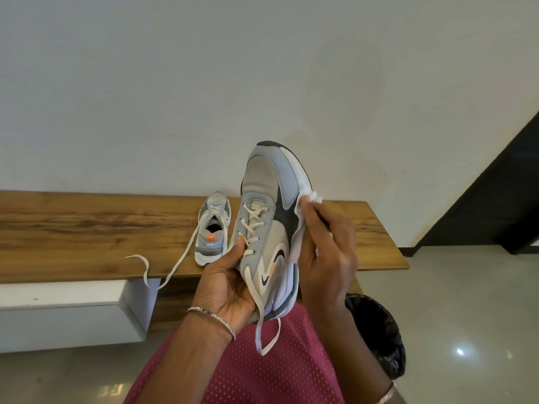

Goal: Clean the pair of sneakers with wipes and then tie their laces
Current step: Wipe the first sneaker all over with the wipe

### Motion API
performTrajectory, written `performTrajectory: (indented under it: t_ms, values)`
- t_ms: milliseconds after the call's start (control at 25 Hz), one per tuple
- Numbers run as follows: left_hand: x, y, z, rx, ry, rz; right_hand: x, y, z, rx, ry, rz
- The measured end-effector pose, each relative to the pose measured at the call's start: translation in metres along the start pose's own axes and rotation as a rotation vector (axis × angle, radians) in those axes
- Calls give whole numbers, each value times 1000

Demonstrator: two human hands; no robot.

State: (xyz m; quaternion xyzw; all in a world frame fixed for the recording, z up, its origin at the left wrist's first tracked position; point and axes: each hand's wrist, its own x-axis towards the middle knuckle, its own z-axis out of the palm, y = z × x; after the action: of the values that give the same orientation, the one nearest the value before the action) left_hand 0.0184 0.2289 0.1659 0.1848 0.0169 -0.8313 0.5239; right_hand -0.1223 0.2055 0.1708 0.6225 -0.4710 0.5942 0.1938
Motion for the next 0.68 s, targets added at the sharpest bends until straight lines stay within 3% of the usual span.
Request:
performTrajectory:
  t_ms: [160,480,680]
  values:
    - [-2,-4,4,27,46,4,33,1,1,8,-44,-13]
    - [1,2,-3,41,-9,19,-38,-6,-6,-35,-96,-4]
    - [-2,-5,6,124,37,108,-6,1,-6,-78,-50,-151]
